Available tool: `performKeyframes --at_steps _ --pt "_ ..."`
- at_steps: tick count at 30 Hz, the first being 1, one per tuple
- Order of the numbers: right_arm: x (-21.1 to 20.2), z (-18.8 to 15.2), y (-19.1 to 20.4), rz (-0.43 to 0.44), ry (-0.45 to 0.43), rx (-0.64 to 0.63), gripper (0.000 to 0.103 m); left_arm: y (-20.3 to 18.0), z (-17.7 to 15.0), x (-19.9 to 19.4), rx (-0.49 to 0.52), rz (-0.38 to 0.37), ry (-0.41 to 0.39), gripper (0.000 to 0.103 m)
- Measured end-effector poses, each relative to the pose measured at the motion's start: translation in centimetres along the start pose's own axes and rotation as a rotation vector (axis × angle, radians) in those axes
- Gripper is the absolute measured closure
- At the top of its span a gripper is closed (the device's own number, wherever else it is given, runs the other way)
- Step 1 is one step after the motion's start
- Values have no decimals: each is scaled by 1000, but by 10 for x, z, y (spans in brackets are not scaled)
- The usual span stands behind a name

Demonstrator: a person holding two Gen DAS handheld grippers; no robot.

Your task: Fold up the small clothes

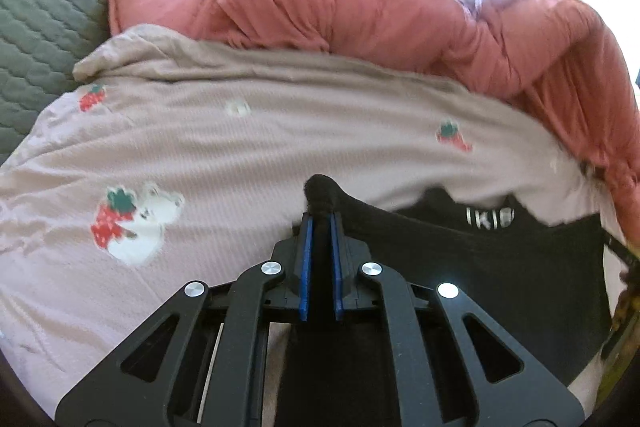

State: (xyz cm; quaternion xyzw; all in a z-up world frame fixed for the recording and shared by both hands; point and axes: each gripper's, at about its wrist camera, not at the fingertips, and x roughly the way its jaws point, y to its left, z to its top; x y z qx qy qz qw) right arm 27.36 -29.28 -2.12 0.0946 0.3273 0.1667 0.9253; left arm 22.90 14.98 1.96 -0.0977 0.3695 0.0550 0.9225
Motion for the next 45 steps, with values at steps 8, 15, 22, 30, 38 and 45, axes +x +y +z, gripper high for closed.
performKeyframes --at_steps 8,15,22,30,38,45 --pt "20 -4 0 -92 35 -18 93 -2 0 43 8 80 80 100" --pt "40 -13 -4 -184 111 -36 88 7 -20 65 -8 119 142 91" --pt "38 -15 -10 -238 110 -20 60 21 -27 60 -74 112 156 73" --pt "23 -17 -14 -242 70 24 20 15 -26 43 -64 143 160 66" --pt "-5 -15 -15 -251 -27 69 5 13 -26 23 -58 166 149 38" --pt "-39 -11 -2 -290 -173 25 5 8 -22 -11 -49 156 86 33"
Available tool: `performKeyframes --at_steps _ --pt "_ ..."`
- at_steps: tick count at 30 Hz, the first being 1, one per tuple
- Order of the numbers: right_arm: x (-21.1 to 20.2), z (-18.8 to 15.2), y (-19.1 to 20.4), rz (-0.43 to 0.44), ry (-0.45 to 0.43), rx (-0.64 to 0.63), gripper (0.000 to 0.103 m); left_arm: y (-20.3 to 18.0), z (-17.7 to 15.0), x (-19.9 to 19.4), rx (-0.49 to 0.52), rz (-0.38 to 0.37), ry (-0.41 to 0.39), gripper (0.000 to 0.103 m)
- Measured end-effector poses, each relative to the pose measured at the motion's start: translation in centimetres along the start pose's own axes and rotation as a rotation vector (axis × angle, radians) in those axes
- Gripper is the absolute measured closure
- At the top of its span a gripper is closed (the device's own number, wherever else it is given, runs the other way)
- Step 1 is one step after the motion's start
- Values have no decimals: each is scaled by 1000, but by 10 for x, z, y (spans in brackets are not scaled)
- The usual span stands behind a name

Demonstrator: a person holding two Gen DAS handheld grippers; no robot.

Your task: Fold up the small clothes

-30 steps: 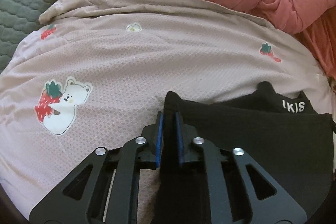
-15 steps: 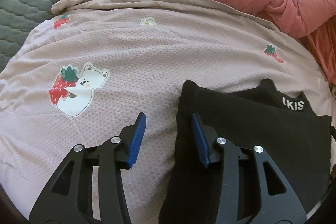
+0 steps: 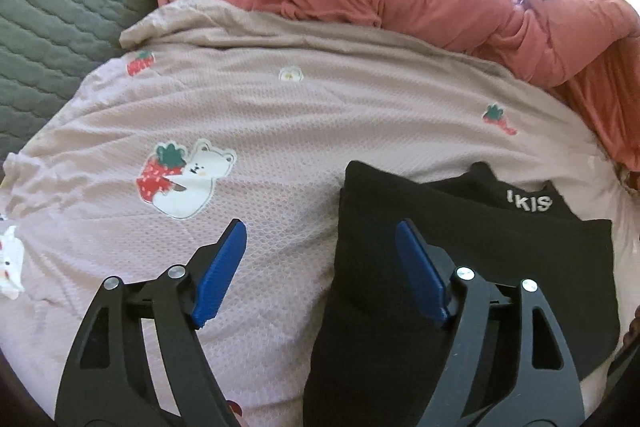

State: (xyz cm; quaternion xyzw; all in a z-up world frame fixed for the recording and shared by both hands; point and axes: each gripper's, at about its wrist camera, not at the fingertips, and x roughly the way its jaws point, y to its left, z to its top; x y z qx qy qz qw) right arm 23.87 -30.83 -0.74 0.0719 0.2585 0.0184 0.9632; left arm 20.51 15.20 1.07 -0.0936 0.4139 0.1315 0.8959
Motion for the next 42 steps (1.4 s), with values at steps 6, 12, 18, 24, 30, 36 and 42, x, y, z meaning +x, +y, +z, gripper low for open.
performKeyframes --at_steps 6,12,18,24,30,36,42 --pt "-35 8 29 43 -40 -88 5 -6 1 -31 -1 -39 -49 27" --pt "-58 -2 59 91 -8 -182 5 -16 -1 -51 10 -74 -80 23" --pt "-74 -18 88 167 47 -235 5 -24 -12 -63 33 -81 -85 23" --pt "-82 -31 112 208 83 -303 5 -28 -29 -64 59 -76 -64 23" --pt "-81 -41 121 230 135 -326 5 -36 -45 -60 88 -92 -37 23" --pt "-70 -54 122 249 219 -325 5 -52 -71 -40 148 -79 42 23" --pt "-40 -75 100 148 378 -298 5 -49 -93 -19 177 -40 99 14"
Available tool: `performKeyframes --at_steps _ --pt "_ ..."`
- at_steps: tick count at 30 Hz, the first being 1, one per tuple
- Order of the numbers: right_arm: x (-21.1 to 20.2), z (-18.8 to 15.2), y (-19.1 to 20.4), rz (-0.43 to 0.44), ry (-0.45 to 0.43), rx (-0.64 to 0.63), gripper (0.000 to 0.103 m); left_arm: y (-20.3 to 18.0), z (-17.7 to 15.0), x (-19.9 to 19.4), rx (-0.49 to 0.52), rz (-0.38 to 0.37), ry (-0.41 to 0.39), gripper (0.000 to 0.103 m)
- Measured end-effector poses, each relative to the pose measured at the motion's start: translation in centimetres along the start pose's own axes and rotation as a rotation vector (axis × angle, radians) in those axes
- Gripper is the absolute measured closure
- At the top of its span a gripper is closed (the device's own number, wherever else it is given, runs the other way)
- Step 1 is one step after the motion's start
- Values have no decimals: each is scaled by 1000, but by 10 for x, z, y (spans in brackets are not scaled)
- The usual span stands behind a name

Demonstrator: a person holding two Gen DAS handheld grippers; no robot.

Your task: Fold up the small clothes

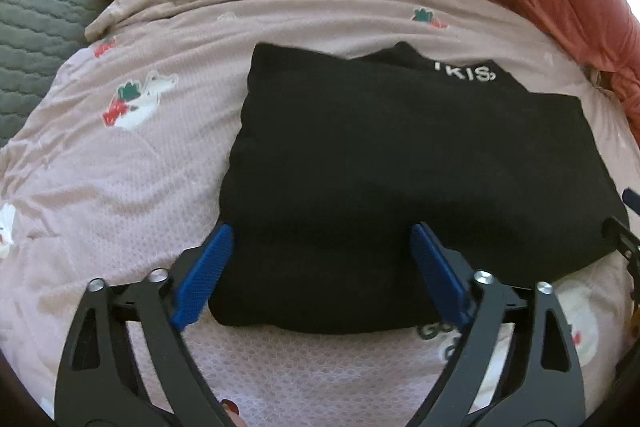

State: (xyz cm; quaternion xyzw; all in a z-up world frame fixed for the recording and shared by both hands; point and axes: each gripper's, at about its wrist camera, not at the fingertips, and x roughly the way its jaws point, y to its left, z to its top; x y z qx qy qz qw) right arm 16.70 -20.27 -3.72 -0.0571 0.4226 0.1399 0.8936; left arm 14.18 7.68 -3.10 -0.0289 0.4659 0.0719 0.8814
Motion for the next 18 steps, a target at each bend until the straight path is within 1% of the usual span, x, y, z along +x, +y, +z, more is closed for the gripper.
performKeyframes --at_steps 1,2,4,5,7,14,18 --pt "9 -4 -8 7 40 32 5 3 -2 2 -8 2 5 12" --pt "14 -8 -14 26 60 60 5 5 -3 3 -17 -7 7 12" --pt "14 -10 -20 50 56 90 5 7 -4 2 -31 -18 4 12" --pt "12 -10 -21 49 51 89 5 8 -4 0 -32 -16 1 12" --pt "4 -8 -17 38 27 74 5 7 -3 -3 -31 -13 -3 12" --pt "-30 -5 5 71 -87 -15 5 6 -1 -18 -33 -27 -37 12" --pt "-38 -1 14 96 -112 -37 5 9 0 -27 -42 -32 -54 12"
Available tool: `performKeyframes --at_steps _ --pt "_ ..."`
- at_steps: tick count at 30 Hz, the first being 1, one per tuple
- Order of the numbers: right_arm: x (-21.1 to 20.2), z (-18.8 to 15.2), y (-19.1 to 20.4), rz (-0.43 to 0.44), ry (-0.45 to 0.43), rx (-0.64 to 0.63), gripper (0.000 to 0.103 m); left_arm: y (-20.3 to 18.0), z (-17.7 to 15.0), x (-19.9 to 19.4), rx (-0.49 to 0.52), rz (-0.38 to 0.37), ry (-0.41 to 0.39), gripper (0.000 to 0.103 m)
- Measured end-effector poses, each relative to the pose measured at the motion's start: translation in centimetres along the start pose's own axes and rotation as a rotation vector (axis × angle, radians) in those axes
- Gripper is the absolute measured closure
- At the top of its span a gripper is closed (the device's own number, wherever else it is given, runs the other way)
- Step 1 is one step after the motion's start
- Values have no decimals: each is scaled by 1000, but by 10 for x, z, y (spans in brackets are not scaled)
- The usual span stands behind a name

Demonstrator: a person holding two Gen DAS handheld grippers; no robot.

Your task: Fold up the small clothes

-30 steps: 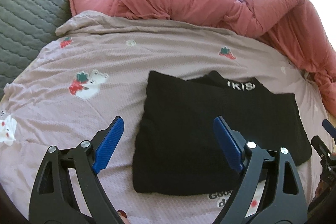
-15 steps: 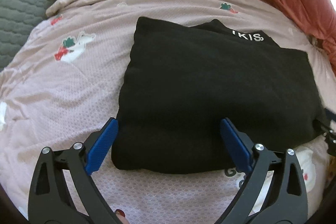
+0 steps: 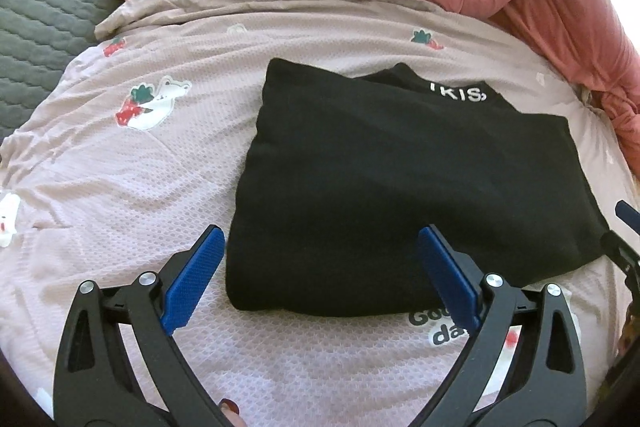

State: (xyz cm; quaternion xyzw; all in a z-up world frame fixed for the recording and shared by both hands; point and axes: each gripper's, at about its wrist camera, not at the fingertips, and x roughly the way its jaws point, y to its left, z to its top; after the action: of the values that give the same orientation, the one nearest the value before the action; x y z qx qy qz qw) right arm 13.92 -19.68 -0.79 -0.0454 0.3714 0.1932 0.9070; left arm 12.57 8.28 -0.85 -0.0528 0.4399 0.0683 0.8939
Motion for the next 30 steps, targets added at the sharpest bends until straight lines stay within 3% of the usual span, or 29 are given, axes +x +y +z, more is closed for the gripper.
performKeyframes --at_steps 18,30 --pt "-1 6 70 84 0 -144 5 23 6 -14 -30 45 -48 10" --pt "13 2 122 132 33 -265 5 66 9 -13 -147 49 -48 10"
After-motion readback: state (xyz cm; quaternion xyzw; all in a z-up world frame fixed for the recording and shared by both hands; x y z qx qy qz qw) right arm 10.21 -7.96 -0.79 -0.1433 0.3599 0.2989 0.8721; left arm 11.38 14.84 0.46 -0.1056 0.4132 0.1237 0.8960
